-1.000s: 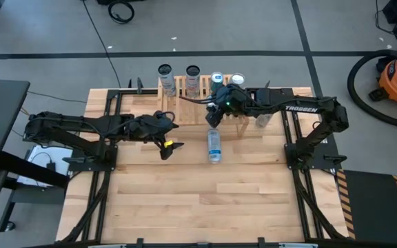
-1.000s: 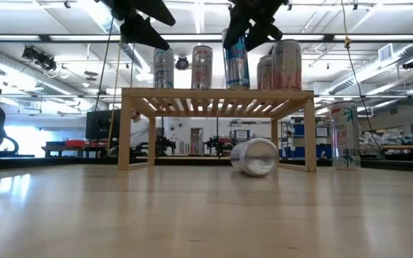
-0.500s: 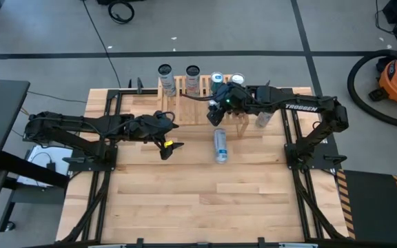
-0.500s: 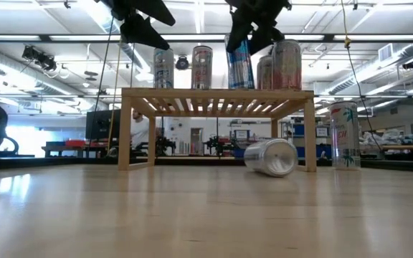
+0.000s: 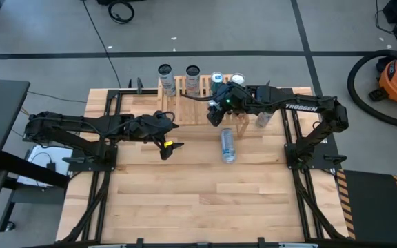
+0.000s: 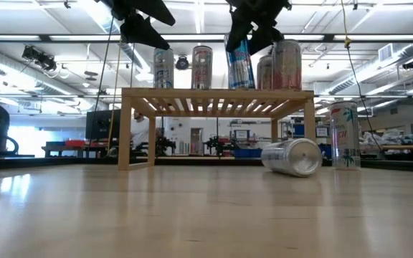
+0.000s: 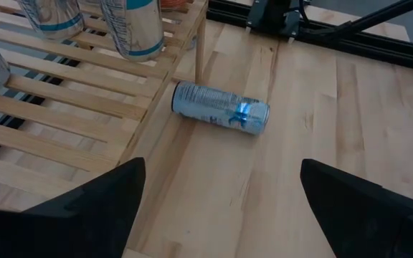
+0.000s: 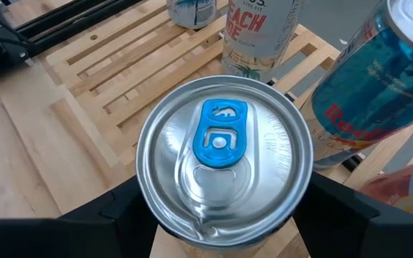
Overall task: Place canned beverage on shelf
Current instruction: Put the blue soda can on the shelf aligned with the other blue soda can
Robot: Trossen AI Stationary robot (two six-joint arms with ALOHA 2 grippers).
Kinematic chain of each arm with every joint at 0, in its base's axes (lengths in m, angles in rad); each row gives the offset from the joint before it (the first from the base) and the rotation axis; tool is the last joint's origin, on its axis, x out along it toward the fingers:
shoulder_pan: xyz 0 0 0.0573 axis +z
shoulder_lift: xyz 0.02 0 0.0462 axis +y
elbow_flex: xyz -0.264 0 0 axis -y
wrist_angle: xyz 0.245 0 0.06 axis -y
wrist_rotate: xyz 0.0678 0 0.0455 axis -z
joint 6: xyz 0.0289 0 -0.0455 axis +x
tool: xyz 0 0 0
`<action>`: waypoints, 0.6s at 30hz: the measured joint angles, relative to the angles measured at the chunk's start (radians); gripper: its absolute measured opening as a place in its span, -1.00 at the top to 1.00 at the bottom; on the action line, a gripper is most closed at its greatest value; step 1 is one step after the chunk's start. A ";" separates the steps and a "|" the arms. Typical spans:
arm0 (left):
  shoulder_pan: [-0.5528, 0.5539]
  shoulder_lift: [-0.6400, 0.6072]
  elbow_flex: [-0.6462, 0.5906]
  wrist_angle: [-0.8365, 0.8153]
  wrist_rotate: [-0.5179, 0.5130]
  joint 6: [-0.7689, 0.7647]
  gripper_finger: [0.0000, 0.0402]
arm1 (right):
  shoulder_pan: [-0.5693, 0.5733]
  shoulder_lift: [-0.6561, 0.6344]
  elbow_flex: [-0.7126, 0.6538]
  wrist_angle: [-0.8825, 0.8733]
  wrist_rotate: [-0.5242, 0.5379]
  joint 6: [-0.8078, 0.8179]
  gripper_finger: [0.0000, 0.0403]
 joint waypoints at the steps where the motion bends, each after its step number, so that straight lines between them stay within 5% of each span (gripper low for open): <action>1: 0.000 0.000 0.000 0.000 0.000 0.000 -0.86 | 0.000 0.000 0.000 0.000 0.000 0.004 -0.40; 18: 0.000 0.000 0.000 -0.033 0.000 0.002 -0.86 | 0.000 0.000 0.000 0.000 0.000 0.063 -0.39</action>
